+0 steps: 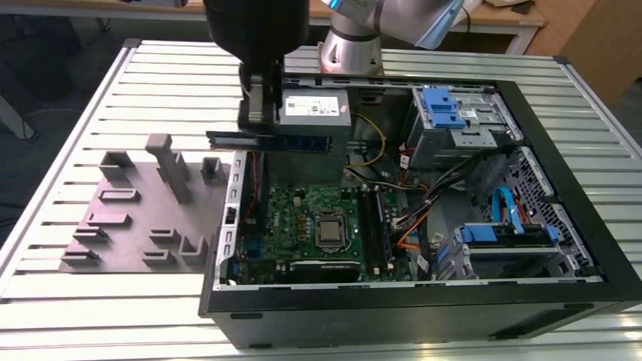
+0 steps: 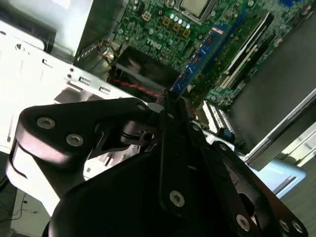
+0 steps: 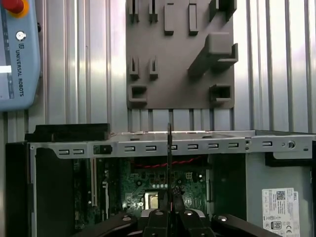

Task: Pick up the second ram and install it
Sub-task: 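Pick up the second ram and move it above second insertion slot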

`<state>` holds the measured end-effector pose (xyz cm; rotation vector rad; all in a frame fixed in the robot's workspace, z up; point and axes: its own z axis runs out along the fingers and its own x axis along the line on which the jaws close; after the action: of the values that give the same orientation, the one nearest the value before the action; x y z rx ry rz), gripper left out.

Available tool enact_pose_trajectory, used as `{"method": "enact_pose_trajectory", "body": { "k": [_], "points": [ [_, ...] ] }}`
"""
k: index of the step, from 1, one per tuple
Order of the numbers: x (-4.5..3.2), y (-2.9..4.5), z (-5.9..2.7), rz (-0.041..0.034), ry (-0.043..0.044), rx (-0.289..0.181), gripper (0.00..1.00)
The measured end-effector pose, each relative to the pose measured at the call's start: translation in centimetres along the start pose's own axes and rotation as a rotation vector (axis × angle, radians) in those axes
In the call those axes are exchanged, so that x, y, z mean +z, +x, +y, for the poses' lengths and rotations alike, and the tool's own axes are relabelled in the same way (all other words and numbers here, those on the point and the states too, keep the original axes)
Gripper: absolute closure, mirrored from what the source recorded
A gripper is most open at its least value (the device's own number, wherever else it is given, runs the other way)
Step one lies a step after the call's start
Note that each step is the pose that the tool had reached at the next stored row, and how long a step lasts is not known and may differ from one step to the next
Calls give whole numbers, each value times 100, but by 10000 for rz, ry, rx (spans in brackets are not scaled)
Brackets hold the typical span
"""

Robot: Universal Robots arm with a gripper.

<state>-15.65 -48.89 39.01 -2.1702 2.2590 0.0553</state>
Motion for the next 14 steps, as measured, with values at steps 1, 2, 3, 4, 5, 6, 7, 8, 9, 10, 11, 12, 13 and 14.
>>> {"method": "enact_pose_trajectory", "body": {
  "k": [1,2,3,4,5,6,7,8,9,10,11,12,13,14],
  "points": [
    [0,-1,-31,1,-3,-1,86],
    [0,-3,-62,0,-5,-1,86],
    [0,-4,-93,0,-7,-1,86],
    [0,-5,-125,1,-10,-1,86],
    [0,-6,-157,0,-12,0,86],
    [1,-8,-191,0,-15,1,86],
    [0,-9,-228,1,-19,-1,86],
    [1,-10,-260,1,-21,-1,86],
    [1,-11,-290,0,-24,-1,86],
    [1,-13,-322,2,-26,0,86],
    [1,-14,-353,2,-29,1,86],
    [1,-15,-386,1,-32,0,86],
    [1,-16,-418,2,-35,0,86],
    [2,-18,-453,2,-38,-1,86]
  ]
}}
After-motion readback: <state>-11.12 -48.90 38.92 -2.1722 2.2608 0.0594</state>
